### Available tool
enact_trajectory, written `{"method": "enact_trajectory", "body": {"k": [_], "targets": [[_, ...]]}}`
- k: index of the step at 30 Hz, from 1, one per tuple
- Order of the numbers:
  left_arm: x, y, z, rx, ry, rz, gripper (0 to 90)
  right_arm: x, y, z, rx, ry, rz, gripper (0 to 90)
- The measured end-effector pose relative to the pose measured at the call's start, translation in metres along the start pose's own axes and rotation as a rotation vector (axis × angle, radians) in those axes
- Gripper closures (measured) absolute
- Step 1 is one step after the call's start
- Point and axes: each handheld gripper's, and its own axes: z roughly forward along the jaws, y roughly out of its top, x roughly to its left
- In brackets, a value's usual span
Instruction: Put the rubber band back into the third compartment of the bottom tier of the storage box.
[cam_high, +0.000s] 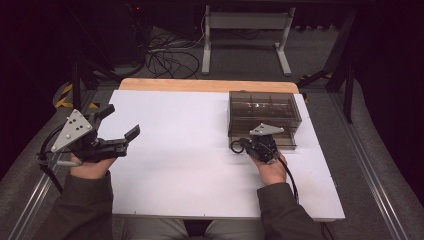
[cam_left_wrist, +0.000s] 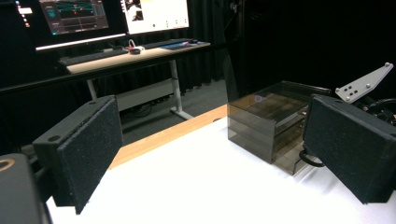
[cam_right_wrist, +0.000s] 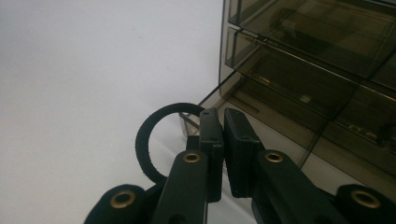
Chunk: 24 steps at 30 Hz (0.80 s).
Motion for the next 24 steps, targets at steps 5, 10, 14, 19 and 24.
{"method": "enact_trajectory", "body": {"k": [5,10,14,19,24], "targets": [[0.0,0.0,0.0,0.0,0.0,0.001,5.8,-0.004,-0.002,-0.001,-0.004,-0.019,0.017,86.4],[0.0,0.0,0.001,0.002,-0.001,0.004,5.8,-0.009,-0.004,-0.003,-0.008,-0.033,0.037,86.5],[0.0,0.0,0.001,0.002,-0.001,0.004,5.8,-0.012,-0.005,-0.004,-0.014,-0.047,0.047,86.4],[0.0,0.0,0.001,0.002,-0.002,0.004,5.8,-0.015,-0.006,-0.006,-0.019,-0.061,0.053,86.4],[0.0,0.0,0.001,0.003,-0.001,0.003,5.8,-0.018,-0.007,-0.007,-0.025,-0.073,0.063,86.4]]}}
